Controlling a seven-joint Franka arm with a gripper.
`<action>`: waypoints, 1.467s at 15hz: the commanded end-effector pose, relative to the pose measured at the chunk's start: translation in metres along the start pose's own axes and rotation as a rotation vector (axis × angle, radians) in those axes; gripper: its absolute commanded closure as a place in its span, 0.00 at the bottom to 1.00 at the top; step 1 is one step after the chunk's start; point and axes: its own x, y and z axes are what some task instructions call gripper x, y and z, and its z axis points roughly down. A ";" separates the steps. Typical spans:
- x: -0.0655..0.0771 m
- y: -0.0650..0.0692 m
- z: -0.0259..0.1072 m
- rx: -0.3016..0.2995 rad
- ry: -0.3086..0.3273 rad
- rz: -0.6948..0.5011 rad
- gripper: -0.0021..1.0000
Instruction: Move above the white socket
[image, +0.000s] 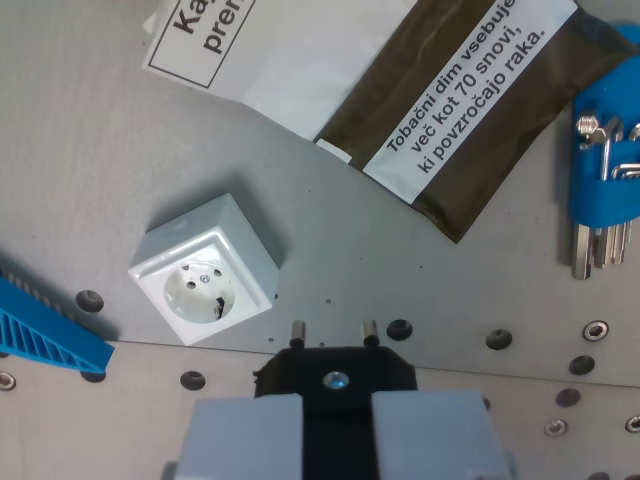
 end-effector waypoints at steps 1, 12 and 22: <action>0.000 0.000 0.000 0.000 0.001 0.000 1.00; -0.002 -0.002 0.004 0.000 0.003 -0.038 1.00; -0.012 -0.009 0.022 -0.007 0.053 -0.128 1.00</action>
